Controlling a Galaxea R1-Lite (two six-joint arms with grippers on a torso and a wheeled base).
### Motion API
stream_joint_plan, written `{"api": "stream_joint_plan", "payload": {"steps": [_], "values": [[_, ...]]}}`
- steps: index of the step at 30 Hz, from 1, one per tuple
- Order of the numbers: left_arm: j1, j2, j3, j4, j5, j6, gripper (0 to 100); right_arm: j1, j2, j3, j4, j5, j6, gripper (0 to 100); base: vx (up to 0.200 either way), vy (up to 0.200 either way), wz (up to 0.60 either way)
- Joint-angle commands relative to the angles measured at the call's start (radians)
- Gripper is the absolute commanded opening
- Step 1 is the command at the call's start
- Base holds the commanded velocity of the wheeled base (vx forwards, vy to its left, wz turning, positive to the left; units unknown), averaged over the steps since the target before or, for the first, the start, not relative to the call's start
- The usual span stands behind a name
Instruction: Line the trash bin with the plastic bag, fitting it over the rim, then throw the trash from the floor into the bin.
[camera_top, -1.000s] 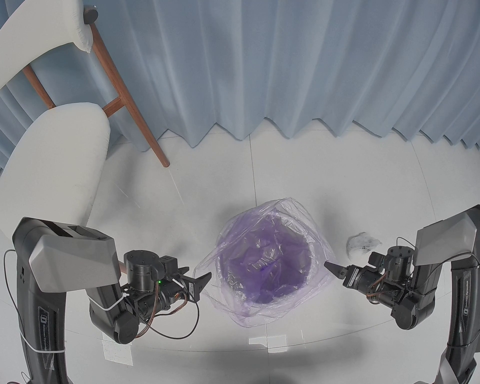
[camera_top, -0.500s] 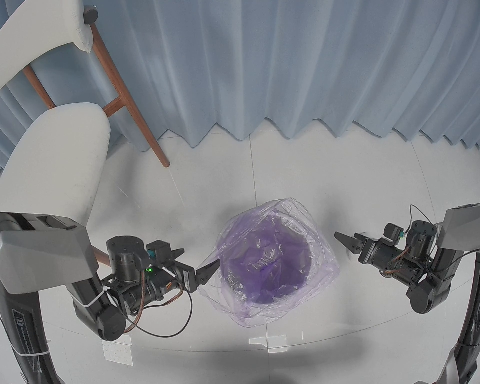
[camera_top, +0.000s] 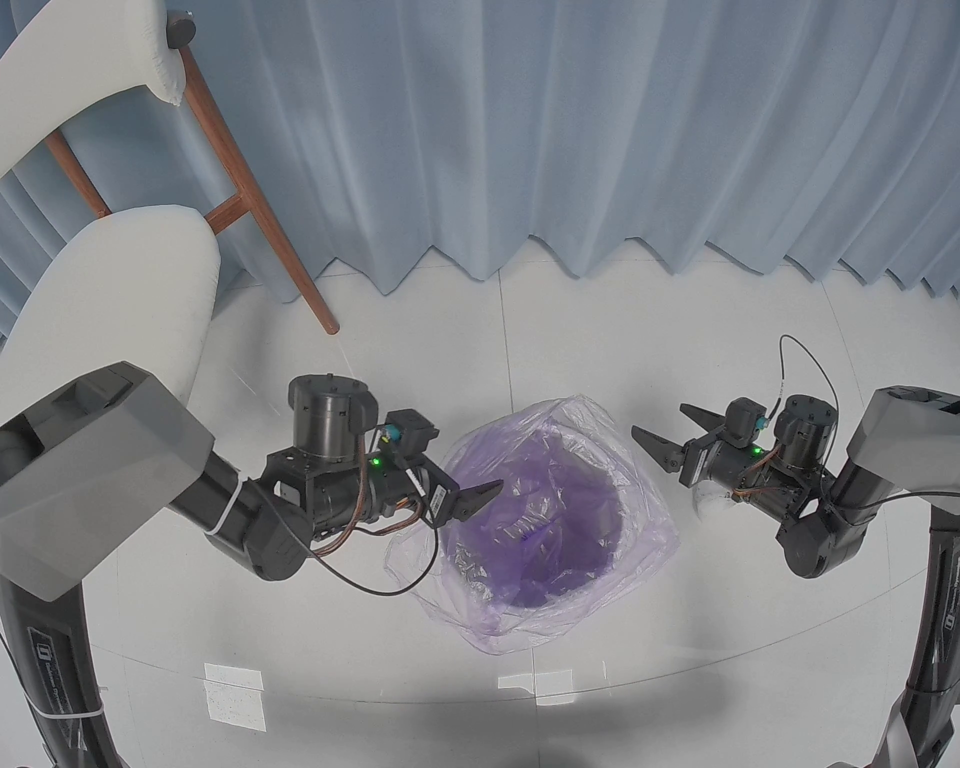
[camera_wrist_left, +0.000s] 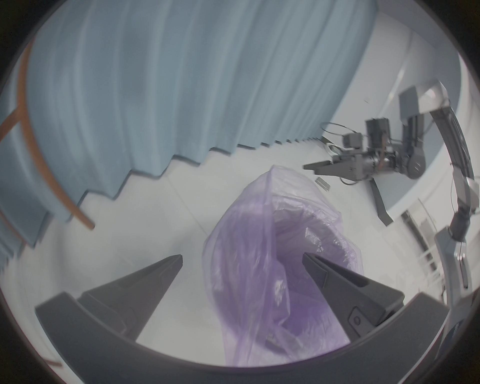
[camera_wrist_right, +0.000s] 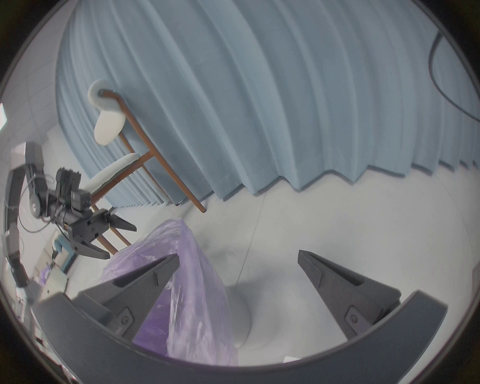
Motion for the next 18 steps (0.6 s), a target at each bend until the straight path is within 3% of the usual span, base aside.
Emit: {"api": "stream_joint_plan", "payload": {"steps": [1,11,12,13,14,18], "values": [[-0.026,0.046,-0.096,0.035,-0.019,0.046,100,0.04,0.053,-0.065,0.017,0.004,-0.035,100,0.0,0.0,0.0],[-0.021,0.094,-0.114,0.035,-0.017,0.061,100,0.073,0.089,-0.089,0.017,0.004,-0.035,100,0.0,0.0,0.0],[-0.021,0.094,-0.114,0.035,-0.017,0.061,0,0.073,0.089,-0.089,0.017,0.004,-0.035,100,0.0,0.0,0.0],[-0.02,0.098,-0.122,0.033,-0.011,0.06,0,0.073,0.094,-0.097,0.017,0.004,-0.035,100,0.0,0.0,0.0],[-0.02,0.098,-0.122,0.033,-0.011,0.06,0,0.073,0.094,-0.097,0.017,0.004,-0.035,0,0.0,0.0,0.0],[-0.006,0.107,-0.185,0.038,-0.005,0.05,0,0.067,0.099,-0.131,0.019,0.004,-0.027,0,0.0,0.0,0.0]]}}
